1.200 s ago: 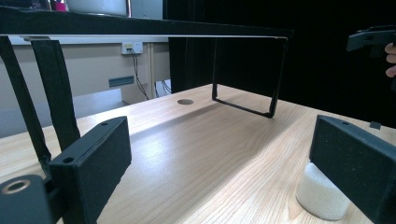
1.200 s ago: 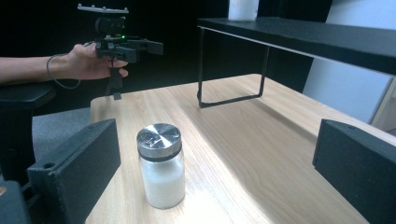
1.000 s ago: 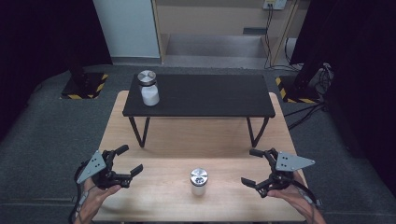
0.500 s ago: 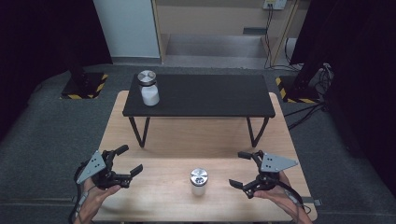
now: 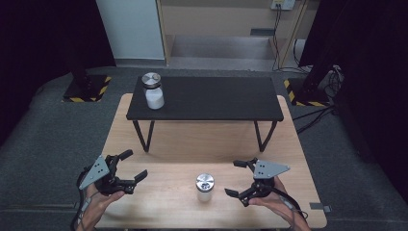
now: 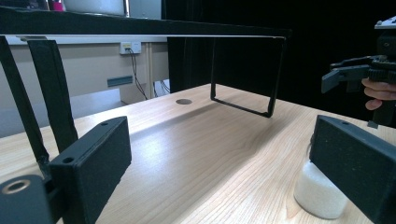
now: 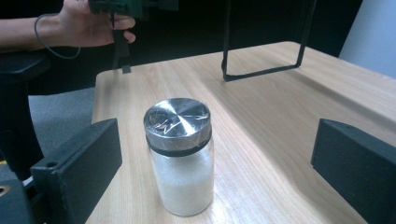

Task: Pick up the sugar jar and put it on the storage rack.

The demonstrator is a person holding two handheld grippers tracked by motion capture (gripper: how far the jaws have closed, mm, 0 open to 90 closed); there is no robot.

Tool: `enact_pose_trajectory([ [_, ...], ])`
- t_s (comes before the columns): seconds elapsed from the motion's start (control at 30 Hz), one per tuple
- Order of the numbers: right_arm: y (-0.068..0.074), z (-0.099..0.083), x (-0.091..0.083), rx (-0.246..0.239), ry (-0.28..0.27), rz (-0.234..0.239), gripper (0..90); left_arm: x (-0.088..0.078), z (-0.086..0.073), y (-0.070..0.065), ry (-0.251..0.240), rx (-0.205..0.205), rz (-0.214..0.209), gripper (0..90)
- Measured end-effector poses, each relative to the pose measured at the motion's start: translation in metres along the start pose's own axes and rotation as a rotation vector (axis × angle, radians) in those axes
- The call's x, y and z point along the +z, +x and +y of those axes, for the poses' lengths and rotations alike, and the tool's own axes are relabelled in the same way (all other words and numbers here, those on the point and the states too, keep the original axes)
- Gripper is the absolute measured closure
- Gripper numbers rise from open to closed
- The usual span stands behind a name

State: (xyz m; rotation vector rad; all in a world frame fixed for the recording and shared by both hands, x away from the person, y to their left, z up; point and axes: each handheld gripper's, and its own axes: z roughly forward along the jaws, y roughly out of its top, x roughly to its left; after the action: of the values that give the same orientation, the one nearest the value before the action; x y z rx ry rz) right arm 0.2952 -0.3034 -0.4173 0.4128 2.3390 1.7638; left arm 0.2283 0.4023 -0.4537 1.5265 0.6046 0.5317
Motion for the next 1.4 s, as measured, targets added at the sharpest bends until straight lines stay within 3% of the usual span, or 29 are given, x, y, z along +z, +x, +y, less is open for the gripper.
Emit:
enact_pose_trajectory([
  [0.83, 0.006, -0.007, 0.051, 0.014, 0.053, 0.033, 5.0, 0.000, 0.000, 0.000, -0.001, -0.001, -0.001, 4.2],
  [1.4, 0.001, -0.007, 0.075, 0.020, 0.047, 0.077, 11.1, 0.000, 0.000, 0.001, 0.004, 0.001, -0.005, 4.2],
])
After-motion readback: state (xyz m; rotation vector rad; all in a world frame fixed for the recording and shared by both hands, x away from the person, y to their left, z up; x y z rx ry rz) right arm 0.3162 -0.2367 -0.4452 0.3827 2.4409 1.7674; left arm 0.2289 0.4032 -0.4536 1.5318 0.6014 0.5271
